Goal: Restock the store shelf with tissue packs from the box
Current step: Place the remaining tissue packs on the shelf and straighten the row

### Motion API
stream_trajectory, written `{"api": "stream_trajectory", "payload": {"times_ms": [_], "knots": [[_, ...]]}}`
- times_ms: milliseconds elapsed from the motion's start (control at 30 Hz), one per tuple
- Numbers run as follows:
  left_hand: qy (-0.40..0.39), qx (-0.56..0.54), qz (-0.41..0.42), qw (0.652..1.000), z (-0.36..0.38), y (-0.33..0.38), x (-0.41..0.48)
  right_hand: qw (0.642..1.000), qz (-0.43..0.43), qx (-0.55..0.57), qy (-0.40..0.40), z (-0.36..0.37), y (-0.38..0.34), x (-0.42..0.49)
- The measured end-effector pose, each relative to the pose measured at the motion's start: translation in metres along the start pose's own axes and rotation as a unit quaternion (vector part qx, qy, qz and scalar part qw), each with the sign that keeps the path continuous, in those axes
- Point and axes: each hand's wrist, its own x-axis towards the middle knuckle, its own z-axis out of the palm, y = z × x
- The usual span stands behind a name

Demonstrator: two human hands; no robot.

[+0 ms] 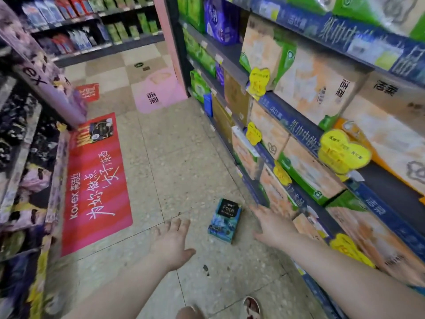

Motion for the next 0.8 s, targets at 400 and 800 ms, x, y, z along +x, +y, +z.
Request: {"api": "stream_trajectory", "payload": {"times_ms": [400, 800], "knots": [[-0.08, 0.036, 0.116, 0.989, -0.027, -0.054, 0.186, 0.987, 0.127, 0.067, -0.078, -0.002, -0.019, 0.143], [-0.133, 0.045, 0.15, 0.979, 0.004, -0.071, 0.379, 0.967, 0.192, 0.109, -0.128, 0.034, -0.022, 0.297]]}}
